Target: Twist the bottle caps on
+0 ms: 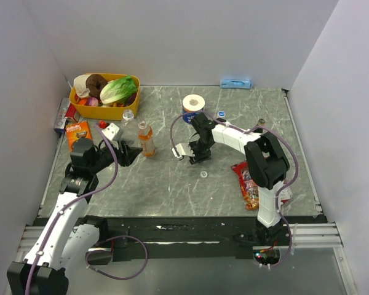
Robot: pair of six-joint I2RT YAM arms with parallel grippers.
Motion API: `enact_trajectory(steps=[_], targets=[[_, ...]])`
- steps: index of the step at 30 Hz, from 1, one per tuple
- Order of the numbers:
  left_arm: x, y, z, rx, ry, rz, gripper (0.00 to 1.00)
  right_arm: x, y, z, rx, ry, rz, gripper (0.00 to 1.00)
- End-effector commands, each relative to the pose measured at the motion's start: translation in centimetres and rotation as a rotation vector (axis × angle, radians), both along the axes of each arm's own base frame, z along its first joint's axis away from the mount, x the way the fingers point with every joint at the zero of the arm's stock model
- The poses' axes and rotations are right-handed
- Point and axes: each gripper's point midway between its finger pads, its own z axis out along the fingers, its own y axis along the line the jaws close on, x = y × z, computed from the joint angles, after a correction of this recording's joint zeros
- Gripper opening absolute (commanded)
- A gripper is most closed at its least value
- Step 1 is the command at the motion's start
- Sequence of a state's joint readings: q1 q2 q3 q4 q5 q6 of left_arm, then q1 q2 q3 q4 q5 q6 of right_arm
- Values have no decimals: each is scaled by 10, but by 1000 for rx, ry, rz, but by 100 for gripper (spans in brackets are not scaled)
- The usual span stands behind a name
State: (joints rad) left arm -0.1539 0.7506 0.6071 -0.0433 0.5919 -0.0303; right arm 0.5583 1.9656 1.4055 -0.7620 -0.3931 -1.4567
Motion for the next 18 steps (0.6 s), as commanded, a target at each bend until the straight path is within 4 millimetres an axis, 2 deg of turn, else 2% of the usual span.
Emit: enact_trajectory(steps=[1, 9, 12, 14, 15, 16, 18], targets=[[0, -4, 8, -26, -17, -22, 1, 17, 8, 6, 18, -34, -3, 51], [2, -5, 7, -24, -32, -29, 1, 13, 3, 0, -4, -12, -9, 41], [-3, -9, 2, -15, -28, -71, 1, 8, 1, 10, 7, -19, -6, 35], [-11, -17, -3, 17, -56, -143, 1, 0, 3, 31, 37, -20, -13, 32], [-17, -20, -13, 28, -52, -171, 1, -3, 5, 43, 62, -19, -18, 32], [-21, -23, -17, 59, -81, -208, 1, -10, 9, 67, 115, -19, -33, 31], [-39, -38, -29, 86, -101, -308, 1, -26, 11, 98, 166, 16, -44, 31]])
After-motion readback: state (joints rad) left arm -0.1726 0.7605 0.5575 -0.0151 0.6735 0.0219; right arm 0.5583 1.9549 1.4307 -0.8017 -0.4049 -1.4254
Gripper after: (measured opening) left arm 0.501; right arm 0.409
